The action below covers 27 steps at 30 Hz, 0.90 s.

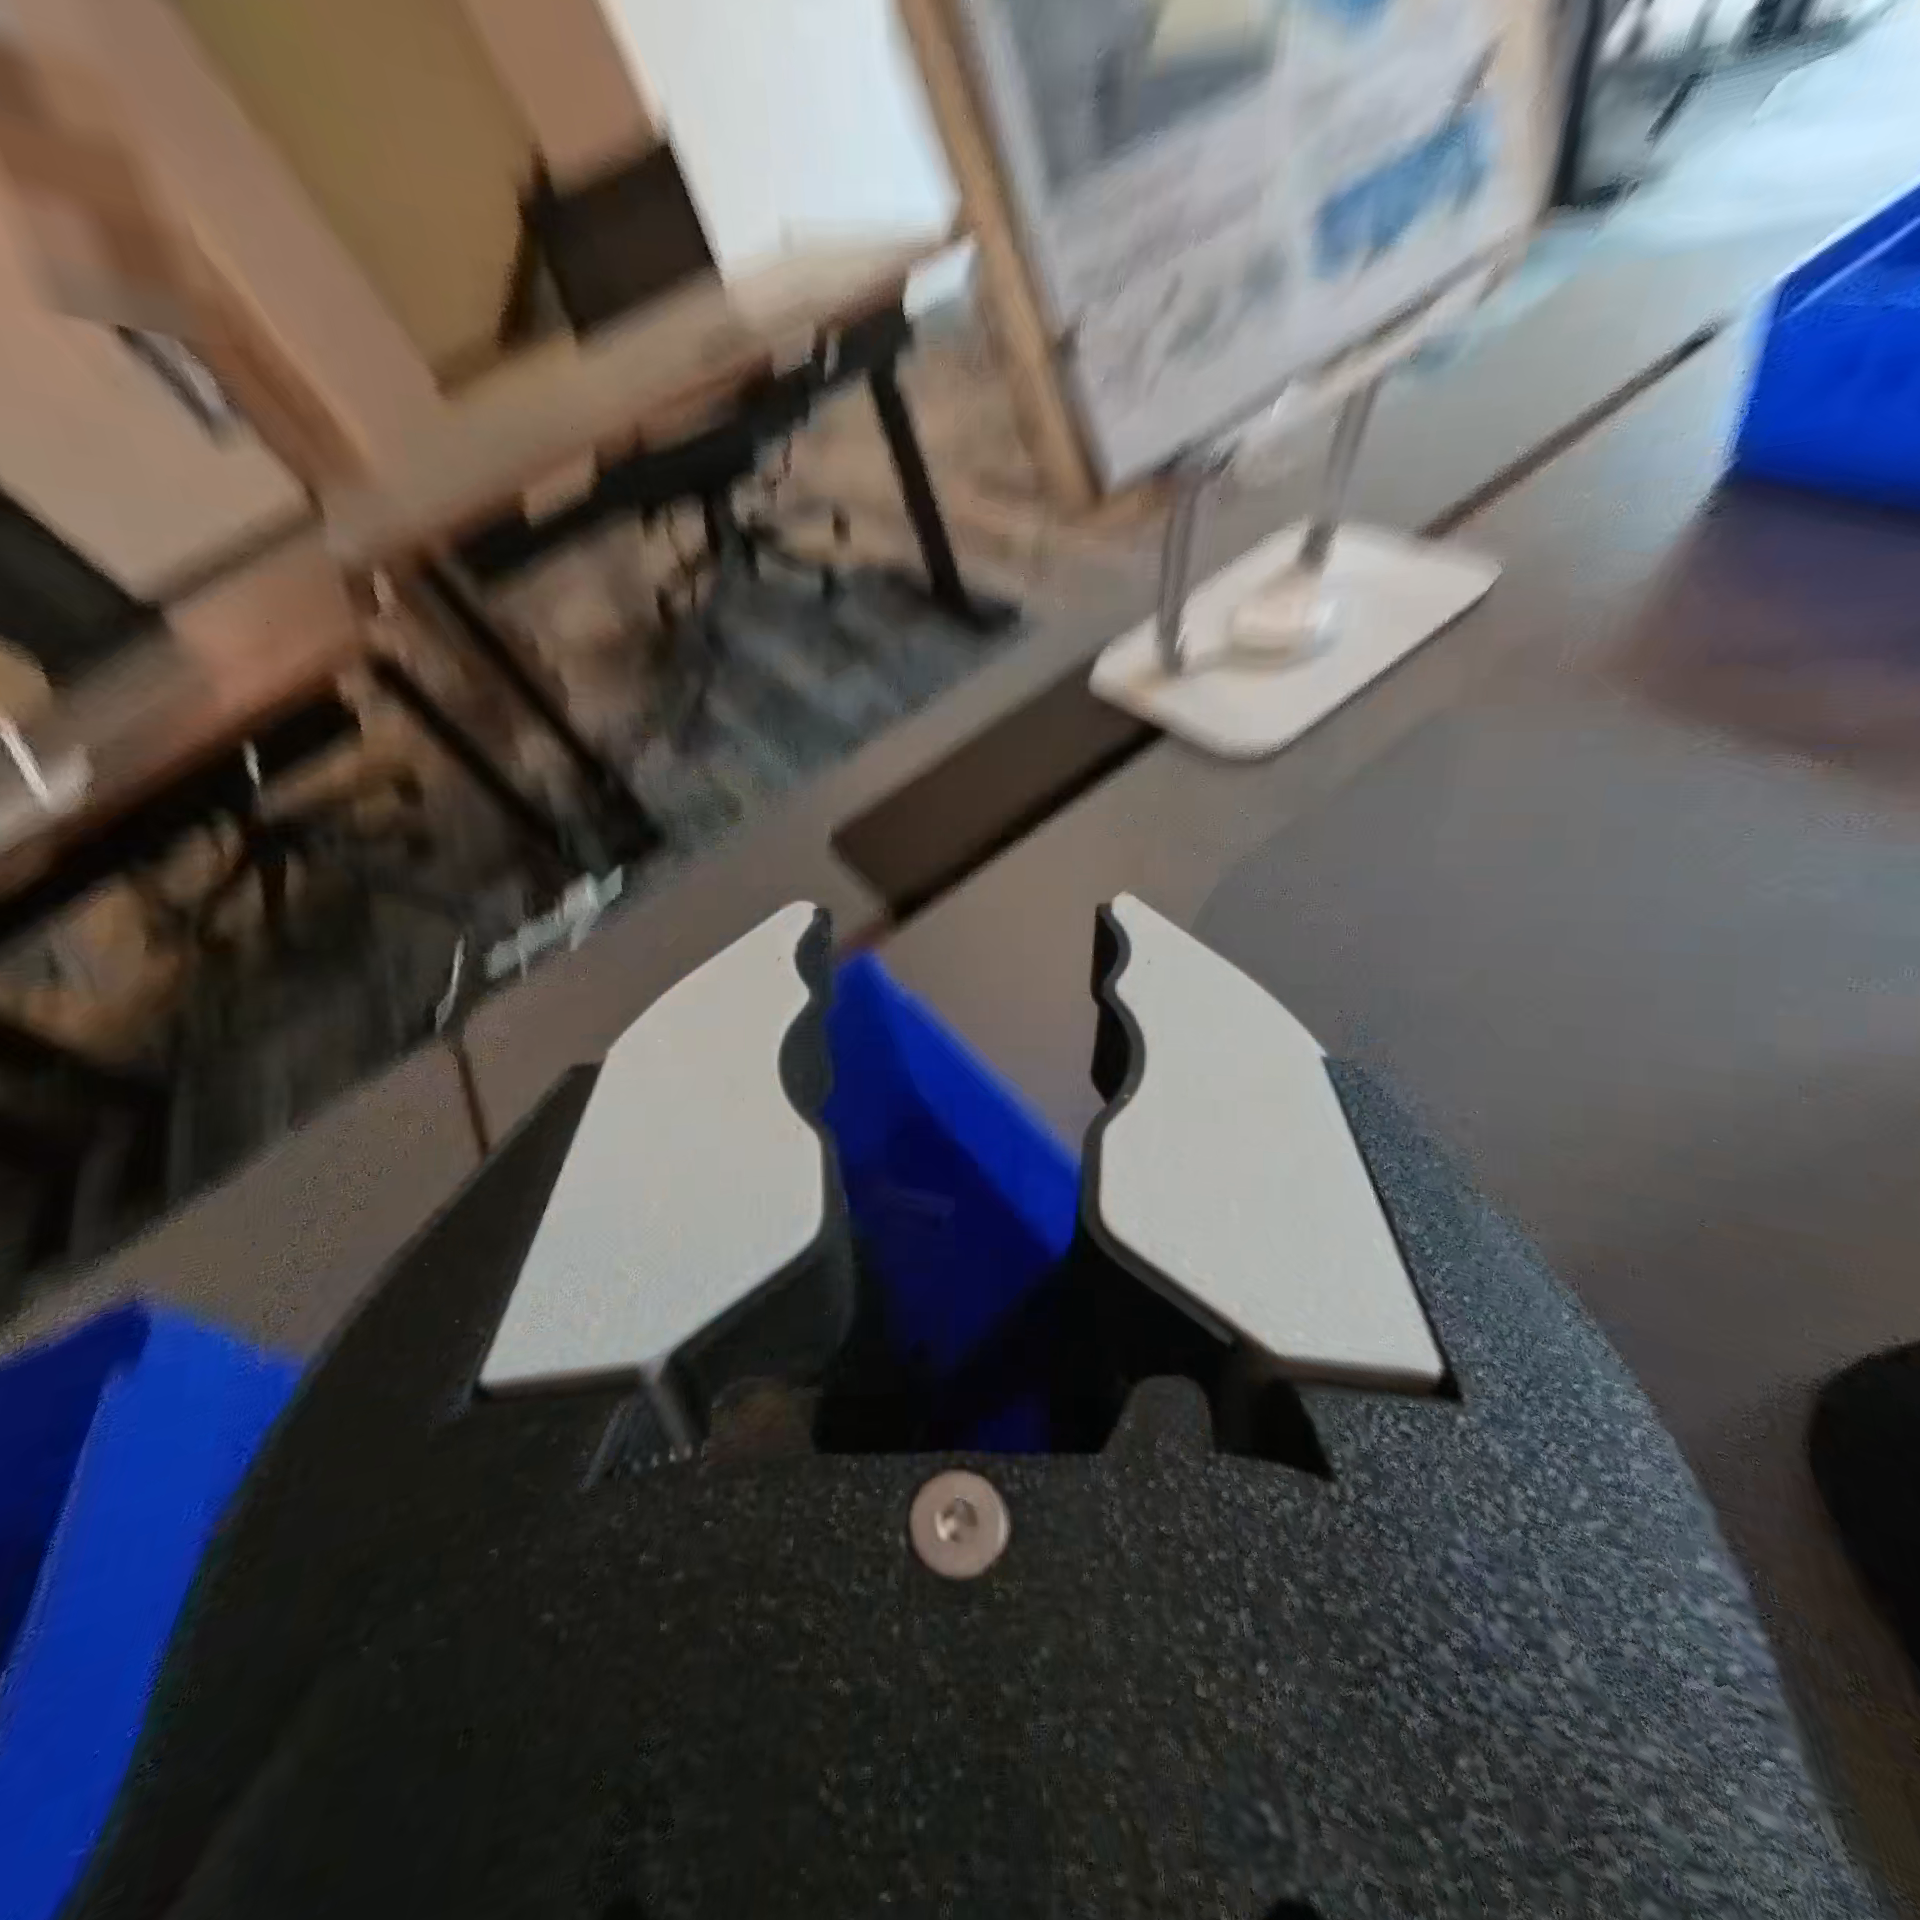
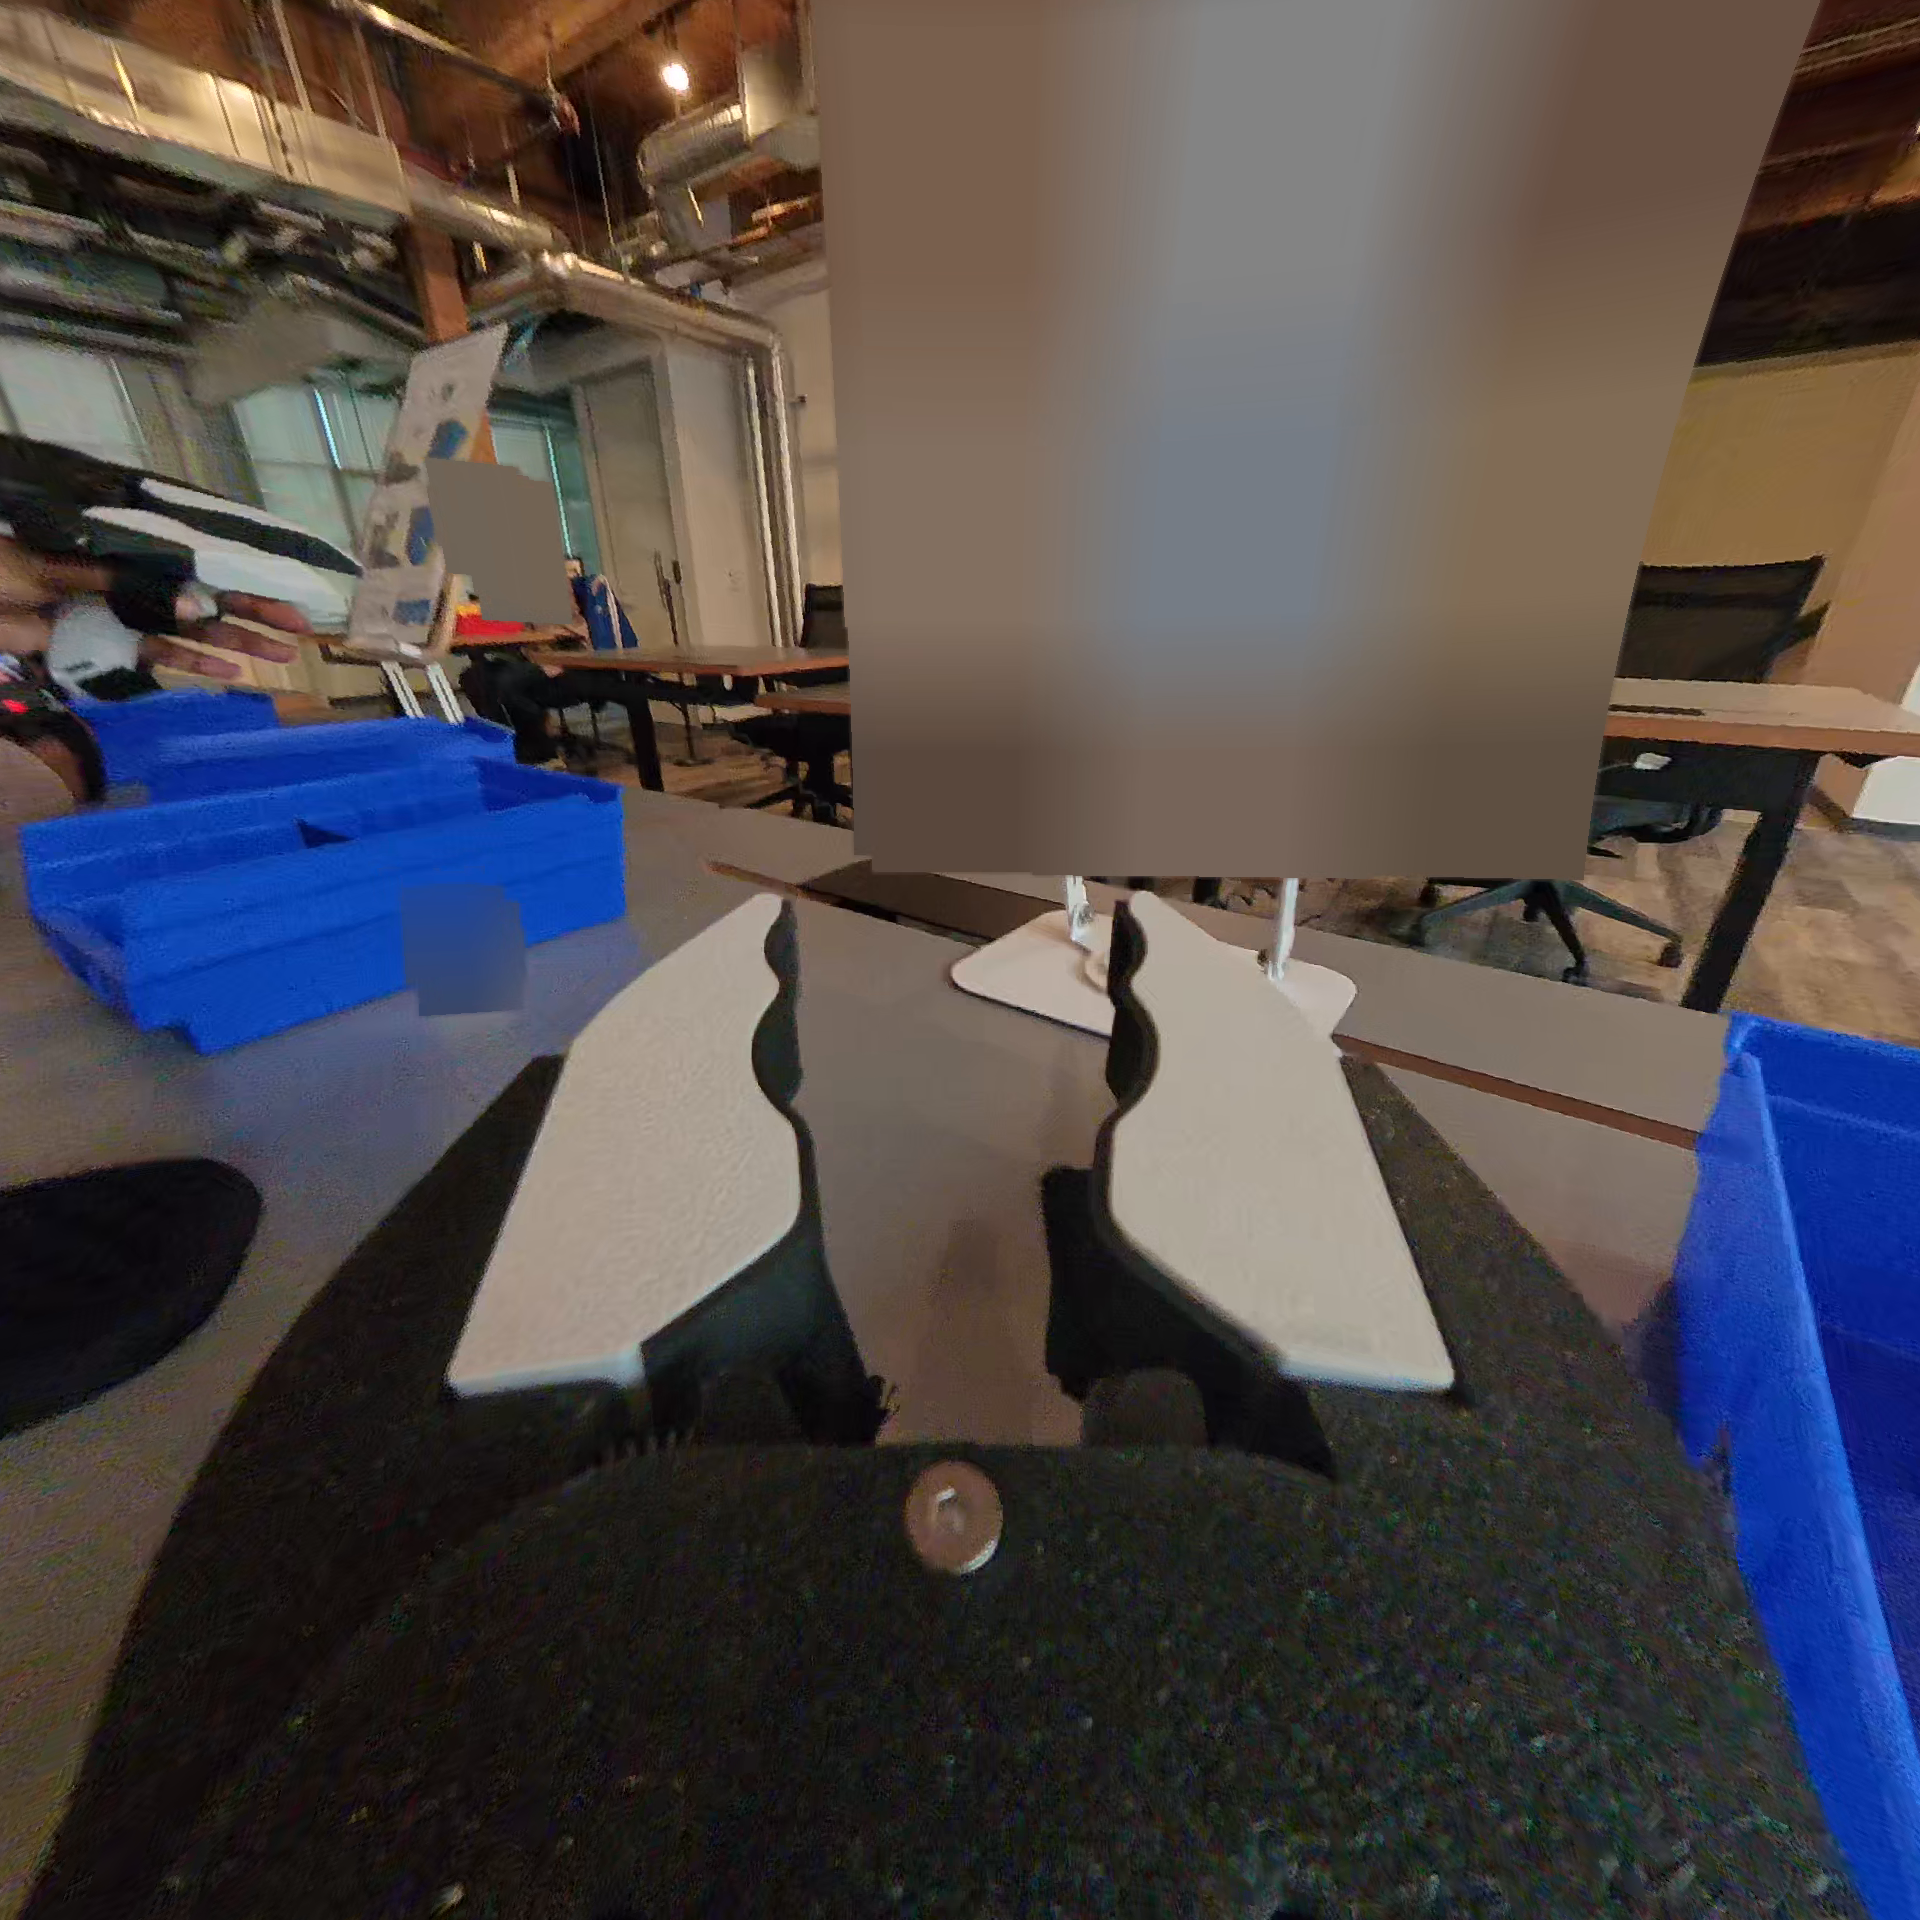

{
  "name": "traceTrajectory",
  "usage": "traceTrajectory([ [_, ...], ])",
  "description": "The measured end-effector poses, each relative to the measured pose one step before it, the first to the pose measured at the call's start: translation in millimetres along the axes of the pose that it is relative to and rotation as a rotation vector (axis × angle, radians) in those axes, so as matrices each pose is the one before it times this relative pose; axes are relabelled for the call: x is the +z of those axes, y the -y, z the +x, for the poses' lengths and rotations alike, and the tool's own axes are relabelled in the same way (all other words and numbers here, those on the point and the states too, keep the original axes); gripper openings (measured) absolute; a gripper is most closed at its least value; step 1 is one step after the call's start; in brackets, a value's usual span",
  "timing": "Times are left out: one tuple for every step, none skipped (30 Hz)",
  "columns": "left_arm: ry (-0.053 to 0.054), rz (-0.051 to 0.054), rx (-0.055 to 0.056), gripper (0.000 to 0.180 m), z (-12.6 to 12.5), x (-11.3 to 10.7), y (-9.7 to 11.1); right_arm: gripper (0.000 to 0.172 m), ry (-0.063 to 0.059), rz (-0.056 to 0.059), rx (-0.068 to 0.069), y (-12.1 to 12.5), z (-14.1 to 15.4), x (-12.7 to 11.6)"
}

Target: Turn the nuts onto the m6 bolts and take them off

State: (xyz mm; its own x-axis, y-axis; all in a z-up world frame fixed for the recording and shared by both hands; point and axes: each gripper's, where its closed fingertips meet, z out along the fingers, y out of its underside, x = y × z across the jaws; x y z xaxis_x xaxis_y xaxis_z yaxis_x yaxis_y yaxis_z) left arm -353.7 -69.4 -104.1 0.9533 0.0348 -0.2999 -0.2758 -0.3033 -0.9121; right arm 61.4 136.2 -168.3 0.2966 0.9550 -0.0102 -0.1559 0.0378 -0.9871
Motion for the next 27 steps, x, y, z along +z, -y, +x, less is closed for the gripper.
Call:
traceTrajectory([
  [0.0182,-0.0965,-0.0231,0.048,-15.39,8.05,-21.65,0.058,-0.0070,-0.0191,-0.0083,-3.34,0.49,0.79],
  [0.0198,-0.0979,-0.0118,0.049,-12.87,10.48,-21.58,0.058,-0.0069,-0.0117,-0.0020,-1.99,0.64,0.33],
  [0.0052,-0.1058,-0.0033,0.047,-8.59,12.14,-22.16,0.058,-0.0057,-0.0024,0.0013,-0.73,0.59,-0.03],
  [0.0100,-0.0989,-0.0102,0.047,-7.64,13.09,-20.32,0.057,-0.0043,0.0019,0.0039,-0.17,0.70,-0.52],
  [0.0195,-0.0786,-0.0174,0.046,-7.55,13.51,-16.36,0.057,-0.0058,0.0018,0.0057,0.14,1.24,-0.65],
  [0.0054,-0.0618,-0.0168,0.046,-4.29,13.42,-13.10,0.057,-0.0076,0.0022,0.0064,0.24,1.85,-0.89],
  [-0.0172,-0.0467,-0.0245,0.046,-0.40,12.95,-9.52,0.057,-0.0053,0.0045,0.0068,0.69,1.81,-0.92],
  [-0.0258,-0.0396,-0.0319,0.046,1.20,11.95,-6.88,0.057,-0.0038,0.0054,0.0079,0.84,1.66,-0.90],
  [-0.0229,-0.0419,-0.0263,0.049,1.33,10.52,-5.56,0.056,-0.0033,0.0047,0.0084,0.65,1.63,-0.83],
  [-0.0186,-0.0426,-0.0170,0.050,1.31,9.02,-4.37,0.056,-0.0009,0.0035,0.0067,0.47,1.06,-0.74],
  [-0.0192,-0.0351,-0.0145,0.052,2.05,7.62,-2.46,0.055,-0.0018,0.0014,0.0045,0.05,1.02,-0.60],
  [-0.0239,-0.0248,-0.0161,0.052,2.57,6.48,-0.38,0.055,-0.0034,-0.0007,0.0015,-0.60,0.91,-0.46],
  [-0.0183,-0.0183,-0.0187,0.052,1.17,5.82,0.38,0.055,-0.0029,-0.0013,-0.0001,-0.61,0.70,-0.38],
  [-0.0060,-0.0213,-0.0243,0.052,-1.45,5.70,-0.33,0.054,-0.0018,-0.0004,0.0003,-0.28,0.57,-0.37],
  [-0.0075,-0.0269,-0.0295,0.053,-1.70,5.86,-1.53,0.054,-0.0002,0.0014,0.0008,0.07,0.25,-0.36],
  [-0.0054,-0.0327,-0.0294,0.053,-1.64,5.46,-2.53,0.054,0.0006,0.0023,-0.0004,0.41,0.10,-0.52],
  [0.0129,-0.0402,-0.0205,0.054,-3.61,4.70,-4.05,0.053,-0.0006,0.0013,-0.0033,0.26,0.33,-0.53],
  [0.0267,-0.0406,-0.0105,0.054,-4.59,3.78,-4.37,0.053,-0.0046,0.0003,-0.0043,-0.14,1.16,-0.67],
  [0.0279,-0.0358,-0.0051,0.054,-3.58,2.86,-3.88,0.053,-0.0030,0.0011,-0.0021,-0.15,0.86,-0.50],
  [0.0157,-0.0224,-0.0004,0.055,-0.82,2.00,-1.92,0.052,0.0013,0.0021,0.0023,-0.20,0.51,-0.37],
  [0.0076,-0.0060,-0.0004,0.055,0.94,0.90,0.27,0.052,0.0031,0.0021,0.0057,-0.20,0.31,-0.27],
  [0.0079,0.0008,-0.0005,0.054,1.10,0.18,1.44,0.051,0.0031,0.0010,0.0065,-0.49,0.25,-0.06],
  [0.0068,0.0036,-0.0006,0.054,1.30,-0.03,2.22,0.051,0.0024,-0.0003,0.0064,-0.61,0.24,0.14],
  [-0.0043,0.0069,-0.0031,0.053,2.67,-0.08,3.03,0.051,0.0027,-0.0009,0.0058,-0.59,0.03,0.14],
  [-0.0173,0.0110,-0.0083,0.053,4.37,0.02,3.88,0.050,0.0031,-0.0001,0.0037,-0.20,-0.37,0.07],
  [-0.0201,0.0130,-0.0121,0.052,4.55,0.19,4.31,0.050,0.0017,0.0007,0.0000,0.08,-0.41,-0.02],
  [-0.0134,0.0100,-0.0110,0.051,3.20,0.70,3.86,0.049,-0.0002,0.0009,-0.0035,0.42,-0.36,-0.22],
])
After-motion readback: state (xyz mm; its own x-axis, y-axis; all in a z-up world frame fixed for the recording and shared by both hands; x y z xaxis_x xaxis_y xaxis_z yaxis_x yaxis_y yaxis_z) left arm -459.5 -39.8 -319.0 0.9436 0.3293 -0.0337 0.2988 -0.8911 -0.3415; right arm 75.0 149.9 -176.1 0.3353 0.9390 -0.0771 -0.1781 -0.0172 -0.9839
